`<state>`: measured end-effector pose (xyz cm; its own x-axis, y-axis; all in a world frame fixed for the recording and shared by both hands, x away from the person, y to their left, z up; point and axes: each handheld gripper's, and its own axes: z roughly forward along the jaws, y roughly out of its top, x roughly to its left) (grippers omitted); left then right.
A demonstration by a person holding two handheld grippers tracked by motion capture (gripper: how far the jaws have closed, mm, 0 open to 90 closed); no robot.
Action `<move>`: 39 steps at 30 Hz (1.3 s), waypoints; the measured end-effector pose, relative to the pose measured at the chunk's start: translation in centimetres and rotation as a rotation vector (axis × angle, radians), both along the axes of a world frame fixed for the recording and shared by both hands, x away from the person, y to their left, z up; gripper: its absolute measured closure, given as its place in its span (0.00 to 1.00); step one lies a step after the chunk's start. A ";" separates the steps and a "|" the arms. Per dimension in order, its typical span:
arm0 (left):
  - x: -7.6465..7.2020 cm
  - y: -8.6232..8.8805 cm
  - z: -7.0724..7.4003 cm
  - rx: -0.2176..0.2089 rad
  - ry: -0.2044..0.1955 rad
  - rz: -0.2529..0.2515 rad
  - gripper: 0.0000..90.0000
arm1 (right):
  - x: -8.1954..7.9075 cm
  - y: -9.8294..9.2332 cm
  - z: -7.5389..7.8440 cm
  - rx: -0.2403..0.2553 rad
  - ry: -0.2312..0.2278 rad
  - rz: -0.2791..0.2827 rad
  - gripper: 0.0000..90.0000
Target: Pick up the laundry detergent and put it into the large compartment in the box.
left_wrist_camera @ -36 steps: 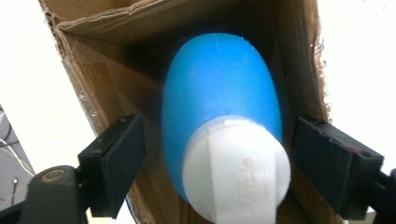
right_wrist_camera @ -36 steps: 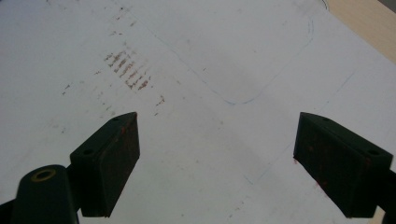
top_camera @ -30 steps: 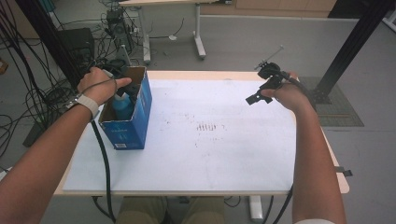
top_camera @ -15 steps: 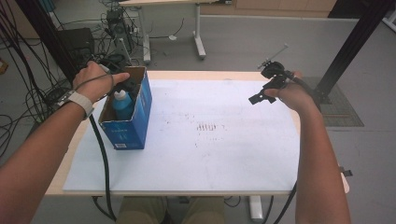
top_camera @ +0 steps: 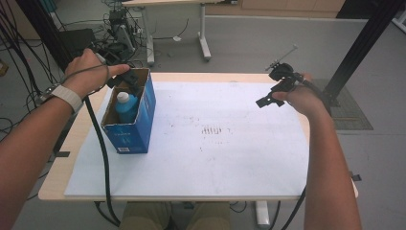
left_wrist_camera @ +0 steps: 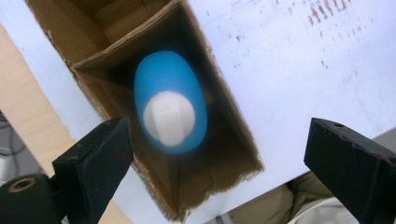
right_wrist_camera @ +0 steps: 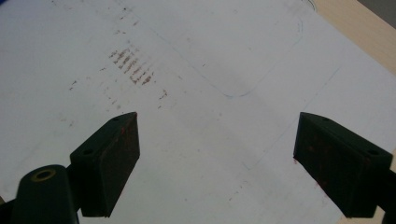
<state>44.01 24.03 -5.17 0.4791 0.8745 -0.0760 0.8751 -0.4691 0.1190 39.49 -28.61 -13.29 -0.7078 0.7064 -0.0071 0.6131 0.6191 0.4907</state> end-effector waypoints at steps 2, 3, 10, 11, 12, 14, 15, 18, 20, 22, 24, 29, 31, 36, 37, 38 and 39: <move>-0.1 -0.5 0.7 0.007 -0.003 -0.048 0.09 | -0.1 0.0 0.0 0.001 0.000 -0.003 0.16; -0.1 -0.8 0.9 0.010 -0.004 -0.064 0.09 | -0.2 0.0 0.0 0.002 0.001 -0.003 0.16; -0.6 -2.4 2.5 -0.004 -0.017 -0.216 0.08 | -0.5 0.1 0.0 0.001 0.002 -0.008 0.16; -0.6 -2.7 2.7 -0.005 -0.020 -0.235 0.08 | -0.5 0.1 0.0 0.001 0.003 -0.011 0.16; -0.6 -3.1 2.8 0.000 -0.019 -0.254 0.08 | -0.5 0.1 0.0 0.000 0.005 -0.013 0.16; -0.5 -3.9 3.0 0.017 -0.009 -0.310 0.08 | -0.6 0.1 0.1 0.001 0.004 -0.013 0.16; -0.4 -4.2 3.0 0.018 -0.005 -0.332 0.07 | -0.7 0.1 0.1 0.001 0.003 -0.012 0.16; -0.3 -5.2 3.1 0.025 -0.003 -0.396 0.07 | -0.8 0.0 0.1 0.000 0.010 -0.010 0.15; -0.2 -5.7 3.1 0.033 0.003 -0.435 0.07 | -0.9 -0.1 0.0 0.004 0.012 -0.010 0.15; -0.4 -6.3 3.0 0.031 -0.003 -0.481 0.07 | -1.0 -0.1 0.0 0.008 0.015 -0.011 0.15; -0.5 -6.6 3.0 0.028 -0.007 -0.513 0.07 | -1.0 -0.2 -0.1 0.007 0.020 -0.012 0.15; -0.5 -7.8 2.8 0.019 0.003 -0.601 0.07 | -1.2 -0.3 -0.1 0.008 0.025 -0.021 0.15; -0.6 -8.2 2.7 0.011 -0.001 -0.638 0.07 | -1.3 -0.3 -0.1 0.008 0.026 -0.023 0.15; -1.3 -9.7 2.2 0.006 0.010 -0.724 0.07 | -1.5 -0.4 -0.2 0.010 0.024 -0.029 0.14; -1.5 -9.9 2.0 0.003 0.009 -0.729 0.07 | -1.5 -0.4 -0.2 0.009 0.027 -0.031 0.14; -1.7 -10.2 1.9 0.004 0.011 -0.743 0.07 | -1.5 -0.4 -0.3 0.008 0.025 -0.030 0.14; -2.0 -10.5 1.8 0.008 0.014 -0.759 0.07 | -1.6 -0.5 -0.3 0.010 0.027 -0.032 0.14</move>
<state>42.05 13.49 -3.37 0.9487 0.3054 -0.0816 0.3129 -0.9440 0.1048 37.93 -29.07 -13.59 -0.6847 0.7286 0.0188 0.6456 0.5943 0.4796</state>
